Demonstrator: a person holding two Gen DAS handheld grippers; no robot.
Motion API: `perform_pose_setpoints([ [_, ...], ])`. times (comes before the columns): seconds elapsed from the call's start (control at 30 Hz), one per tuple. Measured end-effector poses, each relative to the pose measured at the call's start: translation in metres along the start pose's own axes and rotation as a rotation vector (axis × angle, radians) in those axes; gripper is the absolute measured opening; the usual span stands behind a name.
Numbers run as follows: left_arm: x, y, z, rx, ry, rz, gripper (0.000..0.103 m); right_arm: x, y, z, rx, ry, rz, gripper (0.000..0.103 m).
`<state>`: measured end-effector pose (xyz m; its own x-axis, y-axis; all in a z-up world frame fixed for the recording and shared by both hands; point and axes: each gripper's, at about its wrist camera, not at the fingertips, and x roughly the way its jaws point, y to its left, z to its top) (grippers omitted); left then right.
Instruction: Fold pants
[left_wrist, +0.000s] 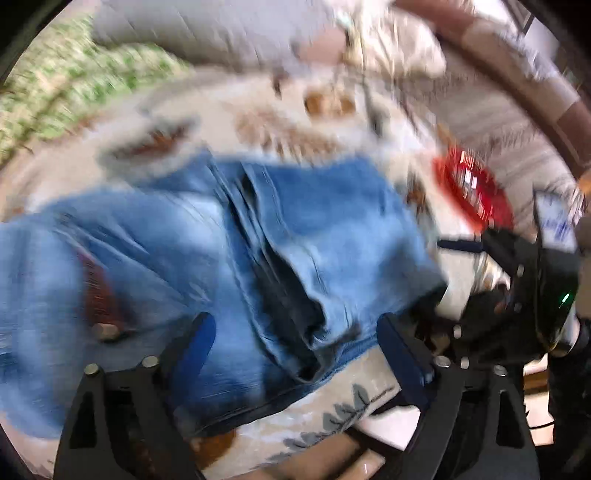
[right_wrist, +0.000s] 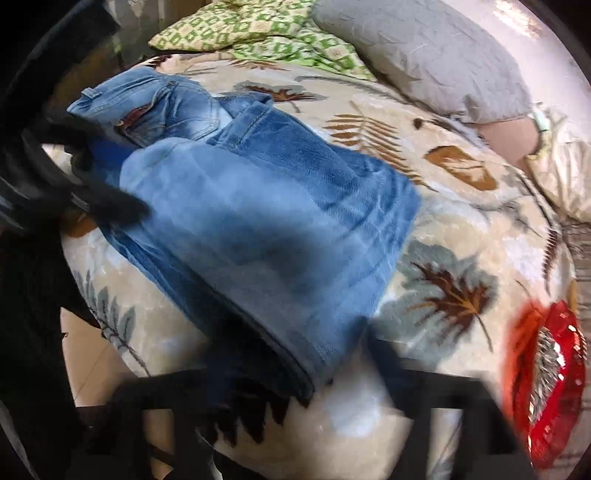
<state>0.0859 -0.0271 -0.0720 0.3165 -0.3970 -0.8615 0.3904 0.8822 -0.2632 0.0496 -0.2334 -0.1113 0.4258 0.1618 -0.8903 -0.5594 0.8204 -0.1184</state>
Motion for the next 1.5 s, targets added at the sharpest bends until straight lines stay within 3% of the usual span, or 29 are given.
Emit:
perform_pose_setpoints([
  [0.27,-0.057,0.020,-0.008,-0.011,-0.111,0.199,0.090,-0.043,0.009,-0.001,0.024,-0.114,0.002,0.086],
  [0.33,-0.067,0.027,-0.012,-0.013,-0.111,0.244,0.090,-0.048,0.012,0.004,0.017,-0.131,0.005,0.086],
  [0.47,-0.092,0.049,-0.033,0.007,-0.084,0.407,0.090,-0.049,0.022,0.013,0.004,-0.156,0.013,0.086],
  [0.57,-0.111,0.062,-0.047,0.024,-0.066,0.458,0.090,-0.045,0.025,0.022,0.029,-0.164,0.036,0.086],
  [0.63,-0.120,0.066,-0.049,0.025,-0.069,0.427,0.090,-0.044,0.027,0.025,0.050,-0.177,0.060,0.086],
  [0.73,-0.119,0.058,-0.037,-0.007,-0.090,0.271,0.090,-0.042,0.029,0.023,0.059,-0.185,0.081,0.086],
  [0.77,-0.110,0.054,-0.029,-0.033,-0.091,0.199,0.090,-0.041,0.028,0.021,0.064,-0.179,0.079,0.086],
  [0.9,-0.064,0.026,-0.008,-0.019,-0.071,0.088,0.090,-0.039,0.016,0.006,0.098,-0.162,0.062,0.086],
  [1.07,-0.001,-0.008,0.002,0.037,-0.009,0.033,0.089,-0.029,-0.005,-0.006,0.137,-0.133,0.038,0.085],
  [1.2,0.030,-0.025,-0.005,0.129,0.068,0.089,0.088,-0.015,-0.008,-0.007,0.122,-0.088,0.109,0.064],
  [1.27,0.043,-0.026,-0.012,0.156,0.103,0.101,0.066,-0.002,-0.003,-0.007,0.106,-0.027,0.080,0.054],
  [1.3,0.045,-0.023,-0.014,0.155,0.112,0.095,0.042,0.003,-0.003,-0.006,0.107,-0.005,0.063,0.048],
  [1.37,0.042,-0.019,-0.015,0.153,0.092,0.076,0.034,0.004,-0.004,-0.005,0.116,-0.006,0.052,0.035],
  [1.5,0.015,-0.021,-0.014,0.168,0.038,0.000,0.021,0.003,-0.004,-0.006,0.088,0.000,0.039,0.029],
])
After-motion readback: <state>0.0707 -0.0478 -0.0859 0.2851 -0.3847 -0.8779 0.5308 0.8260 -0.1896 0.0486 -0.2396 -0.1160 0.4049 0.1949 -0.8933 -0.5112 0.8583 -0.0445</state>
